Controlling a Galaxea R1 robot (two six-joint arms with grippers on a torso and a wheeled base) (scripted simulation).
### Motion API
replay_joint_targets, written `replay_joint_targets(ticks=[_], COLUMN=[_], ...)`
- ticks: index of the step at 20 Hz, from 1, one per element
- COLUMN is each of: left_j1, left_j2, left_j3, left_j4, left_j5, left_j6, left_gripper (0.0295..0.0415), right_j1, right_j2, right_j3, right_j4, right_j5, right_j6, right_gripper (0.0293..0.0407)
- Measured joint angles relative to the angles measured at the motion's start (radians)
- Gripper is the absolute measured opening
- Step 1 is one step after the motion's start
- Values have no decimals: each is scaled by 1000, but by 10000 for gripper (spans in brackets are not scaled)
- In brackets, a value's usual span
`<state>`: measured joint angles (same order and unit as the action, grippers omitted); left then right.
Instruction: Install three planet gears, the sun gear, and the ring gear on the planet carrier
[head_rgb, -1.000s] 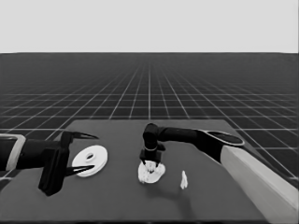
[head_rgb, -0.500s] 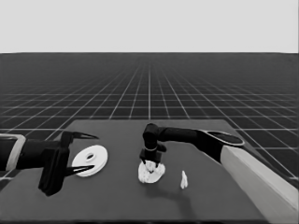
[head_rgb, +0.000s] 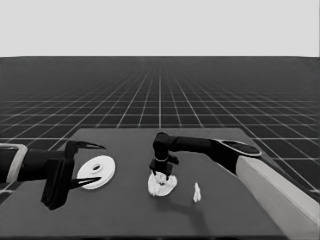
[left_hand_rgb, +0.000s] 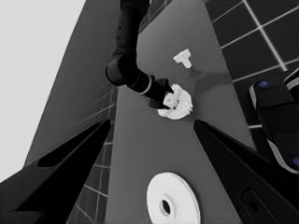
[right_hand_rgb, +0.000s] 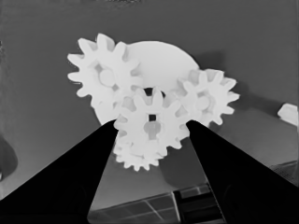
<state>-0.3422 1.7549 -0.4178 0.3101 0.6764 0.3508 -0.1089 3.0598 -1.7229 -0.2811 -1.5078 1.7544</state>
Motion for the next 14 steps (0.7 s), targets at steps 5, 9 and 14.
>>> replay_joint_targets(ticks=[5,9,14], left_j1=[0,0,0], left_j2=[0,0,0], left_j3=[0,0,0], left_j4=[0,0,0], left_j5=[0,0,0], left_j6=[0,0,0], left_gripper=[385,385,385], right_j1=[0,0,-2], right_j2=[0,0,-1], right_j3=[0,0,-1], right_j4=[0,0,0], right_j5=[0,0,0], right_j6=[52,94,147], right_gripper=[309,309,309])
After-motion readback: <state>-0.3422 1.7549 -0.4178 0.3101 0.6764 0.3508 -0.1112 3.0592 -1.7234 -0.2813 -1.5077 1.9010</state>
